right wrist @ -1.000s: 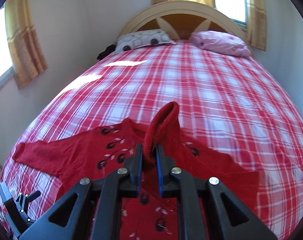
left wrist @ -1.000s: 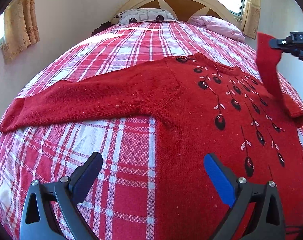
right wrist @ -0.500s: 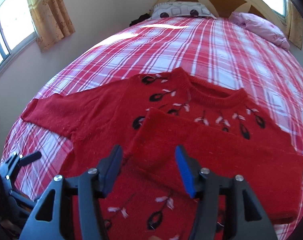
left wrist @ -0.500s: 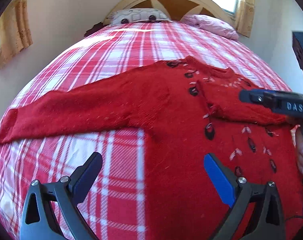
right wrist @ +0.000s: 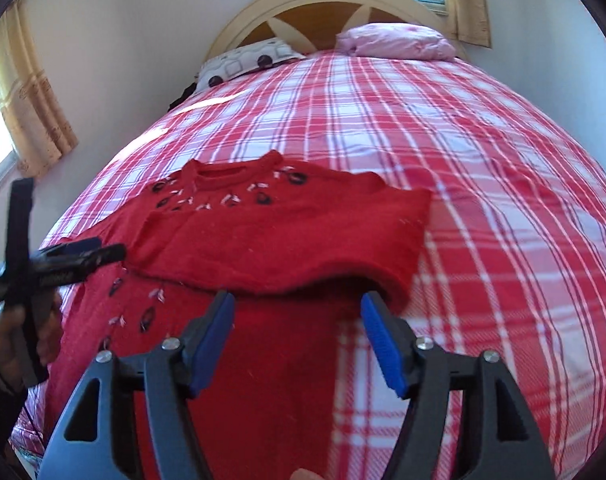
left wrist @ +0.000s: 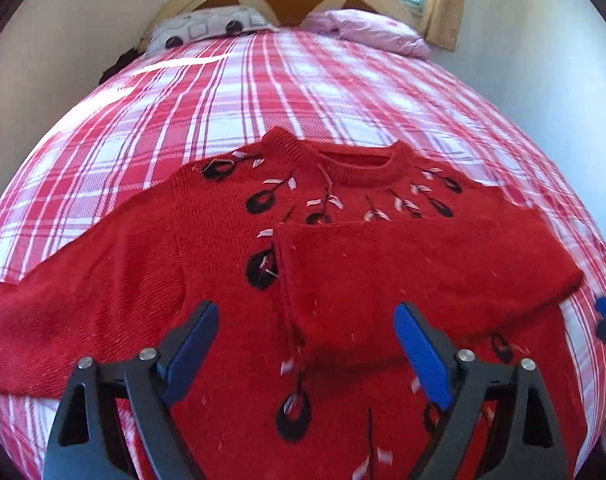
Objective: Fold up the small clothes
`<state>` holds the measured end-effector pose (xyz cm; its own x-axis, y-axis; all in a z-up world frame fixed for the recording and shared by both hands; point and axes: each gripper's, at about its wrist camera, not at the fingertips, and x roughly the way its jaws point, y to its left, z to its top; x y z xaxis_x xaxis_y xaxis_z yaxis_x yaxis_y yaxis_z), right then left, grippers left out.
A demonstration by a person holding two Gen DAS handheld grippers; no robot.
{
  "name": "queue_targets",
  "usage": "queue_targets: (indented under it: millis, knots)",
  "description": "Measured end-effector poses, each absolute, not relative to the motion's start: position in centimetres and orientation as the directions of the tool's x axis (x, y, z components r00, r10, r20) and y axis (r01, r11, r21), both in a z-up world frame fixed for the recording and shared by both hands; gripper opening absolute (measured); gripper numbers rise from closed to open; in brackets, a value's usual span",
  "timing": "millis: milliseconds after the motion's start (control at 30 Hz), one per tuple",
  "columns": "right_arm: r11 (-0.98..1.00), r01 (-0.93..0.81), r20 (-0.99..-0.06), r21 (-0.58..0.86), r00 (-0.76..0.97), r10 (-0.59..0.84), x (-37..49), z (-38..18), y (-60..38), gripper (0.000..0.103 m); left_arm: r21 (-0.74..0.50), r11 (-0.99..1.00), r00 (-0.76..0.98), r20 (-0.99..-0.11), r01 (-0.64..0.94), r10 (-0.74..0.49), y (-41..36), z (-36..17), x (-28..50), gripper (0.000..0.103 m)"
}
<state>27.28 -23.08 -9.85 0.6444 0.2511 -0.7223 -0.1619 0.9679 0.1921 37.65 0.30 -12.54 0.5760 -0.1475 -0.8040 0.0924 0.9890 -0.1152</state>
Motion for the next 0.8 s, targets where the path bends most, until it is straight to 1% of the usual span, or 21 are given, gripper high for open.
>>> queue_targets:
  millis: [33,67,100,167,233,267,300,367,500,600,800]
  knots:
    - [0.968,-0.153,-0.716,0.197,0.653,0.249,26.7,-10.0,-23.5,0.069,-0.12,0.989,0.561,-0.814,0.088,-0.149,0.1,-13.1,38.3,0.081]
    - [0.968,-0.149,-0.711,0.201,0.657,0.249,26.3,-10.1,-23.8,0.069,-0.127,0.989,0.536,-0.831,0.073,-0.147,0.0,-13.8,39.1,0.073]
    - [0.968,-0.144,-0.707,0.205,0.662,0.248,25.9,-10.3,-24.0,0.069,-0.133,0.99,0.523,-0.841,0.046,-0.137,0.1,-14.5,39.6,0.071]
    - [0.968,-0.14,-0.702,0.208,0.668,0.247,25.3,-10.6,-24.7,0.069,-0.143,0.989,0.556,-0.82,0.029,-0.135,0.1,-14.5,39.6,0.07]
    - [0.967,-0.14,-0.698,0.211,0.671,0.249,24.9,-10.8,-24.9,0.07,-0.134,0.991,0.563,-0.817,0.017,-0.121,-0.1,-14.3,39.5,0.044]
    - [0.967,-0.139,-0.696,0.212,0.674,0.249,24.7,-11.0,-25.3,0.071,-0.134,0.991,0.562,-0.818,0.023,-0.124,0.0,-13.9,39.5,0.013]
    - [0.968,-0.135,-0.695,0.21,0.676,0.245,24.6,-11.2,-25.6,0.071,-0.159,0.987,0.553,-0.82,0.027,-0.147,0.3,-13.7,39.6,0.01]
    - [0.97,-0.122,-0.699,0.209,0.675,0.235,24.4,-11.7,-26.1,0.072,-0.239,0.971,0.561,-0.802,0.014,-0.206,1.7,-12.4,39.5,0.008]
    - [0.97,-0.096,-0.712,0.224,0.664,0.23,24.2,-12.5,-27.0,0.072,-0.26,0.965,0.618,-0.757,0.013,-0.213,3.6,-9.3,38.1,0.007]
    - [0.971,-0.086,-0.717,0.224,0.66,0.224,24.1,-12.8,-27.2,0.072,-0.276,0.961,0.637,-0.74,0.009,-0.218,5.1,-8.1,37.3,0.007]
    - [0.969,-0.085,-0.722,0.233,0.653,0.23,24.2,-13.2,-26.6,0.072,-0.295,0.955,0.653,-0.731,-0.039,-0.199,8.4,-7.7,36.0,0.007]
